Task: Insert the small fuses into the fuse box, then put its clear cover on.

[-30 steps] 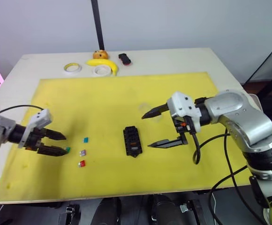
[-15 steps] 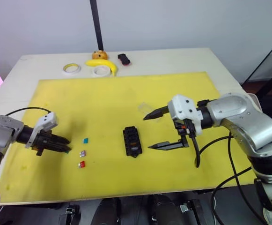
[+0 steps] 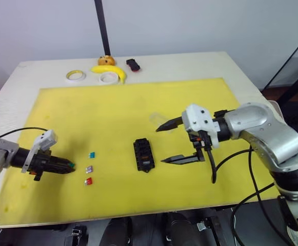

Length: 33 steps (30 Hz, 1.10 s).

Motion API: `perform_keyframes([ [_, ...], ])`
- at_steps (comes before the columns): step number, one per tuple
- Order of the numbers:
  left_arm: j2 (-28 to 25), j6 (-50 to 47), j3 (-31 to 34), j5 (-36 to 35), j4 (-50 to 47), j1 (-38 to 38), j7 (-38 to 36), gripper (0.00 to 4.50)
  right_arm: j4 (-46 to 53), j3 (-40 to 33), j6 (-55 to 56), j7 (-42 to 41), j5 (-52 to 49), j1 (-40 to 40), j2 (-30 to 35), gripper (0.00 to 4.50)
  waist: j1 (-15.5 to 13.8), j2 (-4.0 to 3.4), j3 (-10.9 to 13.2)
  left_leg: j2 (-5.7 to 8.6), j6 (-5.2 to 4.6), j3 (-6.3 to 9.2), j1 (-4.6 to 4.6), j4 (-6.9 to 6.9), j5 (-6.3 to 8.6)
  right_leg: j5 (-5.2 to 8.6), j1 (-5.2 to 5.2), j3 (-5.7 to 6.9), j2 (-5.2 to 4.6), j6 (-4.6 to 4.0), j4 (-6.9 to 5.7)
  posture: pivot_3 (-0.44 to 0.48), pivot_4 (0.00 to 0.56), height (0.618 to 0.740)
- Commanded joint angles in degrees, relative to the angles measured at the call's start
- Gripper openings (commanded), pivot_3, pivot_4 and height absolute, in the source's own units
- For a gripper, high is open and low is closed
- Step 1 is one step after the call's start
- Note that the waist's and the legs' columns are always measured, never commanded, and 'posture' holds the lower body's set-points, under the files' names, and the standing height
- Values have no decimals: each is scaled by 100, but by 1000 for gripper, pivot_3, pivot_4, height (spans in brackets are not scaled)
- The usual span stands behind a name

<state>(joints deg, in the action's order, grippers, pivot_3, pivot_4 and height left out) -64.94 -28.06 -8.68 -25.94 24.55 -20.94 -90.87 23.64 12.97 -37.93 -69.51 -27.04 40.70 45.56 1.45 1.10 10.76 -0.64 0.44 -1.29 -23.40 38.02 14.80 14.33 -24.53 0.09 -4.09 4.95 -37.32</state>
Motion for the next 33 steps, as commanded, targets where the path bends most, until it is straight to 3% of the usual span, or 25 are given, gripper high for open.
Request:
perform_keyframes([
  [1, -132, -418, 310, -106, -228, 435, -53, 1155, 12, -13, 172, 30, 78, 102, -68, 4500, 1, 0, 0, -1, 0, 0, 0, 0, 0, 0, 0, 0, 0, 0, 0, 0, 150, 740],
  [6, -10, -728, 760, -162, -279, 567, 170, 1155, -60, 31, 225, 15, 126, 133, -157, 4500, -29, 0, 0, -3, 0, 0, 0, 0, 0, 0, -2, 0, 2, -1, -2, 0, 150, 740],
  [10, 81, -1060, 866, -130, -39, 102, 331, 1155, -91, 85, 247, -1, 167, 156, -205, 4500, -69, 1, 0, -3, 0, 0, -1, 2, 0, 0, -2, 1, 5, -1, -2, 0, 150, 740],
  [24, 340, -936, 697, 308, 433, -257, 47, 1155, -23, 100, 229, 44, 206, 64, -182, 4500, -69, 1, 0, -4, 0, -1, -2, 7, 0, -1, -1, 1, 9, -2, -4, 0, 150, 740],
  [33, 291, -758, 543, 414, 146, 32, -157, 1155, -35, 95, 214, 71, 202, 67, -174, 4500, -64, 1, 0, -4, 0, -1, -2, 7, 0, -1, -1, 1, 2, -2, -3, 0, 150, 740],
])
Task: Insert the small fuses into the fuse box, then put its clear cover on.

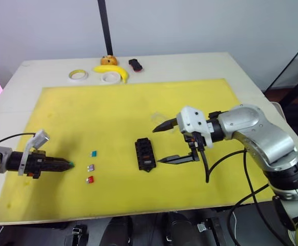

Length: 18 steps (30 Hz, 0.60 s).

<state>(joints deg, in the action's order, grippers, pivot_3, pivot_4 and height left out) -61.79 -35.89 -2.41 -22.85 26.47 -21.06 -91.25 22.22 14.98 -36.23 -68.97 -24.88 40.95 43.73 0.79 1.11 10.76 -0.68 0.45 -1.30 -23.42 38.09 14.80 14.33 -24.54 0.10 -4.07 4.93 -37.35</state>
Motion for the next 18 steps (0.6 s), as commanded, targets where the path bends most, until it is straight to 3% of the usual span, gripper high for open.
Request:
perform_keyframes([
  [1, -10, 43, -92, 129, -27, 46, -113, 1155, 103, -109, 42, 18, -20, 43, 7, 4500, 2, 0, 0, 0, 0, 0, 0, 0, 0, 0, 0, 0, 1, 0, 0, 0, 150, 740],
  [2, -251, 89, -398, -474, -271, 195, 607, 1155, 99, -110, 35, 27, -23, 44, 1, 4500, 1, 0, 0, 0, 0, 0, 0, 0, 0, 0, 0, 0, 1, 0, 0, 0, 150, 740],
  [4, -125, 125, -302, -215, -103, 92, 357, 1155, 84, -95, 46, 34, 1, 54, -1, 4500, 2, -2, -1, -2, 0, 3, 0, -1, 0, 0, 0, -1, -3, 0, 2, 0, 150, 740],
  [8, 46, 104, -166, -52, 262, -180, 202, 60, 61, -78, 56, 44, 18, 68, -17, 4500, -7, -2, -1, 1, 0, -1, 1, 0, 0, 0, 0, 0, 0, 0, -1, 0, 150, 740],
  [18, -24, 81, 78, -7, 250, -107, 78, 21, 61, -12, 86, 49, 80, 35, -45, 4500, 1, -1, -1, 1, 0, -1, 0, 0, 0, 0, 0, 0, 1, 0, 1, 0, 150, 740],
])
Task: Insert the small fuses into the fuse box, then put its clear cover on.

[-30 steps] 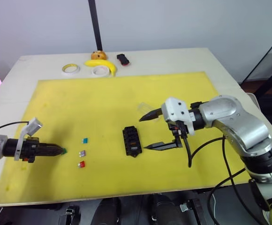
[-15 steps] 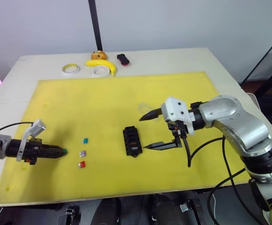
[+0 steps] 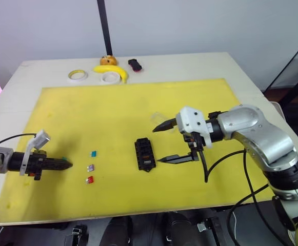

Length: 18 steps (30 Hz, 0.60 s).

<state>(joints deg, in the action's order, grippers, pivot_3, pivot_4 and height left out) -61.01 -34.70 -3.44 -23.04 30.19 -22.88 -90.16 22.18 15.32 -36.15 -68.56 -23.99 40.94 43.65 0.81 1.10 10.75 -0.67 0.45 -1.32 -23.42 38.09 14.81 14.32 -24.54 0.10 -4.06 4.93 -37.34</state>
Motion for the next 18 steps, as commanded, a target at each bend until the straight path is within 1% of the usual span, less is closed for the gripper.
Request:
perform_keyframes([
  [1, -116, -140, 251, -59, -225, 135, -6, 21, 68, -41, 77, 7, 1, 34, -41, 4500, 0, 0, 0, 0, 0, 1, 0, 0, 0, 0, 0, 0, 0, 0, 0, 0, 150, 740],
  [6, -396, -420, 602, -212, -812, 634, 12, 21, 87, -45, 57, 3, 6, 34, -39, 4500, 16, 0, 0, -2, 0, 1, 0, 0, 0, 0, 0, 0, -2, 0, 1, 0, 150, 740],
  [10, -848, -753, 1317, -565, -1697, 1819, -103, 21, 134, -64, 68, -4, 5, -7, -3, 4500, 57, 2, 1, -5, 0, 0, -1, -5, 1, 1, -5, -3, -5, -1, 3, 0, 150, 740],
  [12, -938, -788, 1680, -670, -2017, 2348, -102, 21, 158, -60, 88, -6, 13, -29, 8, 4500, 29, 1, 2, -8, 1, 0, 0, -8, 1, 1, -7, -4, -17, -3, 2, 0, 150, 740],
  [14, -969, -744, 2076, -707, -2080, 2735, -69, 21, 158, -59, 122, -12, 15, -40, -4, 4500, 4, 0, 2, -9, 2, 2, 0, -8, 1, 10, -9, -2, -21, -26, 3, 0, 150, 740],
  [16, -938, -650, 2309, -692, -1944, 2676, 129, 21, 117, -34, 193, -17, 37, -33, -49, 4500, -22, 1, 2, -8, 2, 1, 0, -8, 1, 12, -8, 3, -32, -32, 4, 0, 150, 740],
  [18, -878, -727, 2366, -744, -1864, 2417, 328, 21, 96, -9, 250, -17, 56, -30, -92, 4500, -34, 3, 1, -8, 3, 1, 0, -8, 1, 13, 0, 13, -40, -33, 11, 0, 150, 740],
])
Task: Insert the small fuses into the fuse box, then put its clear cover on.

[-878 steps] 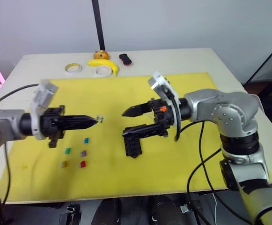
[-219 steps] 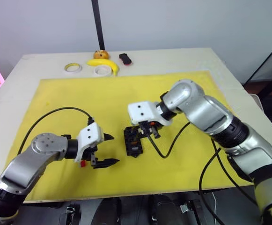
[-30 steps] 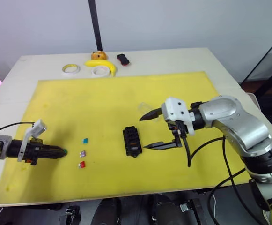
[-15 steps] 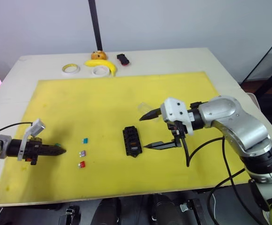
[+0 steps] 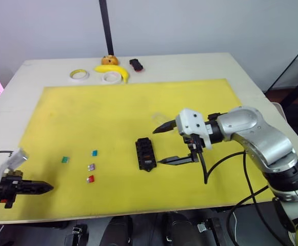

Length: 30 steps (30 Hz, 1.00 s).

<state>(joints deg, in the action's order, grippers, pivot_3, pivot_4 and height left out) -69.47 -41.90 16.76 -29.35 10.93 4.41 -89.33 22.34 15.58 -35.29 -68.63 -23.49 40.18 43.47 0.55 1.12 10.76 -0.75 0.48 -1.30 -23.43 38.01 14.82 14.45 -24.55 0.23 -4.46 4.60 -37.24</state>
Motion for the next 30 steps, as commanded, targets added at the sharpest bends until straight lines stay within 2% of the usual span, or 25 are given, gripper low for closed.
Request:
perform_keyframes([
  [1, -2, -73, 343, -142, 78, -439, 327, 21, 83, -24, 188, -4, 15, 42, -98, 4500, -8, 1, 0, 2, 0, -1, 0, 0, 0, 0, 4, 1, -2, 0, 3, 0, 150, 740],
  [8, 186, -212, 123, -145, -52, -733, 587, 21, 111, -31, 143, 33, 16, 98, -182, 4500, 55, 1, 0, 11, 0, -19, -5, 0, 0, -12, 0, -3, -4, 21, 6, 0, 150, 740],
  [9, 209, -216, 109, -143, -53, -728, 613, 538, 112, -39, 137, 35, 17, 99, -175, 4500, 48, 1, 0, 8, 0, -18, -5, 0, 0, -12, 0, -3, -1, 21, 5, 0, 150, 740],
  [10, 229, -206, 104, -141, -35, -715, 635, 809, 117, -47, 132, 41, 20, 93, -164, 4500, 42, 1, 0, 7, 0, -16, -4, 0, 0, -12, 0, -3, 1, 21, 3, 0, 150, 740],
  [16, 359, -366, 158, -228, 137, -691, 827, 809, 171, -62, 68, 115, 8, 52, -162, 4500, 29, 2, 0, 6, 0, -17, -4, 0, 0, -11, -1, -2, 6, 21, 3, 0, 150, 740],
  [20, 637, -779, 233, -445, 347, -970, 1133, 809, 173, -38, 55, 166, 7, 43, -196, 4500, 25, 2, 0, 7, 0, -17, -4, 1, 0, -12, -1, -2, 9, 22, 3, 0, 150, 740],
  [30, 1129, -1066, 98, -566, 465, -1368, 1575, 809, 232, -30, 13, 210, -28, 27, -196, 4500, 22, 6, -1, 7, 0, -14, -4, 2, 0, -14, 0, -2, 7, 26, 2, 0, 150, 740],
])
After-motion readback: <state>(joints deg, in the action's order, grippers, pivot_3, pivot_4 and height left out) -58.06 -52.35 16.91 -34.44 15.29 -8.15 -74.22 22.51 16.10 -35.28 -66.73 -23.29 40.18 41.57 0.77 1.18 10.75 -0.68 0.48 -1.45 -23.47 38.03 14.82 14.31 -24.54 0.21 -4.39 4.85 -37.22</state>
